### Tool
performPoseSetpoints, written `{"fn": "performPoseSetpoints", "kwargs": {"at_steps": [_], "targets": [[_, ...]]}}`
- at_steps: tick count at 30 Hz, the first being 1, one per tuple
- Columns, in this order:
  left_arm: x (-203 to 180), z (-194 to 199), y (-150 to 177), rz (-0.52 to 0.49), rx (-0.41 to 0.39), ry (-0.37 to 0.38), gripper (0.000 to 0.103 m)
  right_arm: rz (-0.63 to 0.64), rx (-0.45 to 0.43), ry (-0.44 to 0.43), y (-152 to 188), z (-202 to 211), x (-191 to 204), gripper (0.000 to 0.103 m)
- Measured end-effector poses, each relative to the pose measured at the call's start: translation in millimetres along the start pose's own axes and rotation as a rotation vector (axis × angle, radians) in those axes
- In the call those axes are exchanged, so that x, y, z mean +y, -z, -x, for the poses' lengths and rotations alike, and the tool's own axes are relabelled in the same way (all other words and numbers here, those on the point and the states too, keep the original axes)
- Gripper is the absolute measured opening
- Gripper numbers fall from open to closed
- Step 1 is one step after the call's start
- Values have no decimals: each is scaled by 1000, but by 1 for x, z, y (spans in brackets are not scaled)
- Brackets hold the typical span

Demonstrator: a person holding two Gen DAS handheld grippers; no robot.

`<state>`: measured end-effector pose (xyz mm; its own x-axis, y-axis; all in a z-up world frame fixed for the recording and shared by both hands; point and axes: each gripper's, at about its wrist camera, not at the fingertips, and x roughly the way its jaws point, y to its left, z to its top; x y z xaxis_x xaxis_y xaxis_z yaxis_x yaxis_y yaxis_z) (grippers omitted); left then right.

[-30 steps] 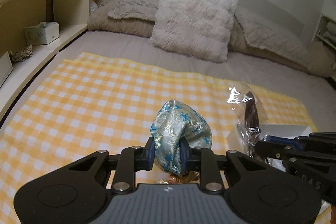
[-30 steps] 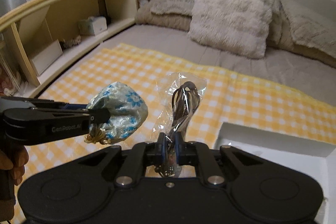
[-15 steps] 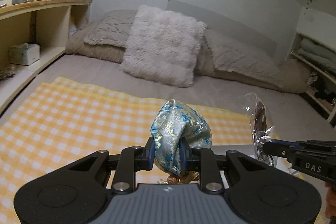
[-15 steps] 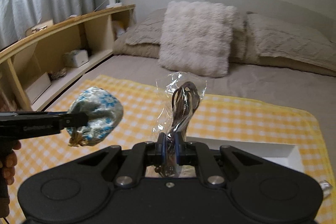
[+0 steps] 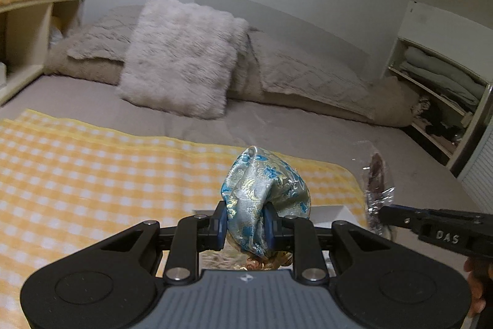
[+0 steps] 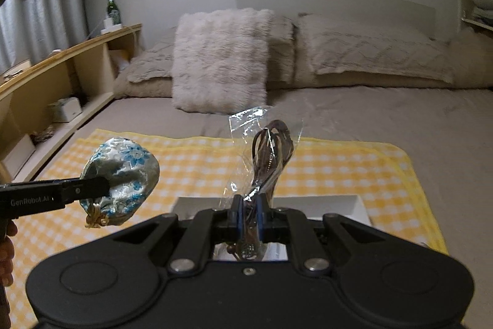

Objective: Organize soft objects
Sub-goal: 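Carry the floral pouch and clear bag into the tray and release both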

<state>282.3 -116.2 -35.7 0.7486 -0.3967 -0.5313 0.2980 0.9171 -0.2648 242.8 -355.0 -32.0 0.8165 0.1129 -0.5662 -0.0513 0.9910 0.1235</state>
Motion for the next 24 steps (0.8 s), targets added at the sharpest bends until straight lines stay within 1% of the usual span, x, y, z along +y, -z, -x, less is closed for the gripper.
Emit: {"fn": "performPoseSetpoints", "kwargs": {"at_steps": [3,8,10,12,15,18,22,24], "targets": [[-11,-15,2,8,18,23,25,-8,18,15,3,-9,-11,10],[-23,-42,8,18,46,40,25,5,63,21,8,-31,-21,10],[-26,-53,10,27,57,43,25,26,86,9,11,-41,-22,10],[-27,-63,11,29,66,40,25,56,117,-25,15,-54,-22,10],[-26,-79,13,31,82,34,25,115,164,-32,20,-75,-20,10],[-22,-92,13,37,96,23,25,118,208,-46,26,-96,-22,10],[-17,-106,14,55,109,23,25,112,246,-88,32,-118,-26,10],[-15,-114,14,69,117,26,25,122,268,-87,36,-128,-26,10]]}}
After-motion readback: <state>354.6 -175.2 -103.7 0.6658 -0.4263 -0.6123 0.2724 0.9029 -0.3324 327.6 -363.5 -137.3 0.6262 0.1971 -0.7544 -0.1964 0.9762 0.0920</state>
